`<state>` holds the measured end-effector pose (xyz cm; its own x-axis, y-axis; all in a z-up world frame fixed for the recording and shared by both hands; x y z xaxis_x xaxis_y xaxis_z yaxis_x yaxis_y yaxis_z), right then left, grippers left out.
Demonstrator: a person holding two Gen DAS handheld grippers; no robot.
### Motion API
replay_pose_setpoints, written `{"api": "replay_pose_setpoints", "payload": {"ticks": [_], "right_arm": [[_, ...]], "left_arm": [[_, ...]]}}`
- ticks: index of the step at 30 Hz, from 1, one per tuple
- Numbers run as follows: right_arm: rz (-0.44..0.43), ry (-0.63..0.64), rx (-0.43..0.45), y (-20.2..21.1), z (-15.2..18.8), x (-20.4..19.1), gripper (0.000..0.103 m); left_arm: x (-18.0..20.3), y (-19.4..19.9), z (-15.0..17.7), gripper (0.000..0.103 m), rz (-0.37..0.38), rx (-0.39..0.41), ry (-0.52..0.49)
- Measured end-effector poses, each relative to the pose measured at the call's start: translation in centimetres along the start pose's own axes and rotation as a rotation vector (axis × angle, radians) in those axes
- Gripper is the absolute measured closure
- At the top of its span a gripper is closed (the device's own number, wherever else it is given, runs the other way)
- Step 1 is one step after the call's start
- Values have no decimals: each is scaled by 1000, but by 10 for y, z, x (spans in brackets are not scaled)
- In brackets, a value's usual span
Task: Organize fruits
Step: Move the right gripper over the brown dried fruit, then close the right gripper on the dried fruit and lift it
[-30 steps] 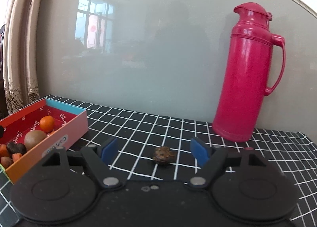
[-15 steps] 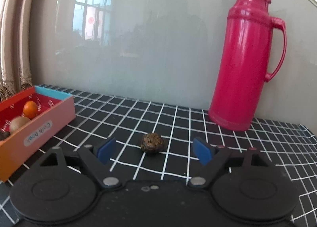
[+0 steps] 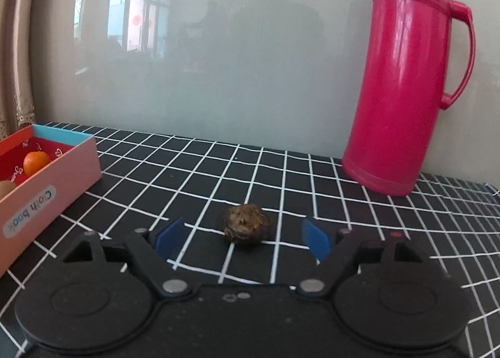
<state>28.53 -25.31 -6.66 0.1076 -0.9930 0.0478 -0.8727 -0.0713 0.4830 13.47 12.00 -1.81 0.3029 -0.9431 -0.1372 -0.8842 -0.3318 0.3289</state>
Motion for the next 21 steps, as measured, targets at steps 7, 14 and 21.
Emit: {"api": "replay_pose_setpoints", "payload": {"ticks": [7,14,21], "right_arm": [[4,-8,-16,-16,-2,1,25],[5,-16,-44,-29,-2,2,28],[-3,-34,-82,-38,-1,5,39]], "left_arm": [[-4,-14,1,4,-36,-15,5],[-2,-21,-4,4,-42,-6,20],[-4,-26,-3,4,-46,-12,20]]}}
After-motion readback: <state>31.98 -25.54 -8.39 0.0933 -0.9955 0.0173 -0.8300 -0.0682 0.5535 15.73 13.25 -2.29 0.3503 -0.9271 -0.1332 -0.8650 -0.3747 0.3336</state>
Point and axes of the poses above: each gripper's, at about its wrist camera, not at the fingertips, and y roughly against the way its jaws point, x to its right, z to its underside, the point moved 3 cm from there along -y, roughly the way its jaws point, and after that the axes turned 1 degree about -z, right-handed, at the moved point
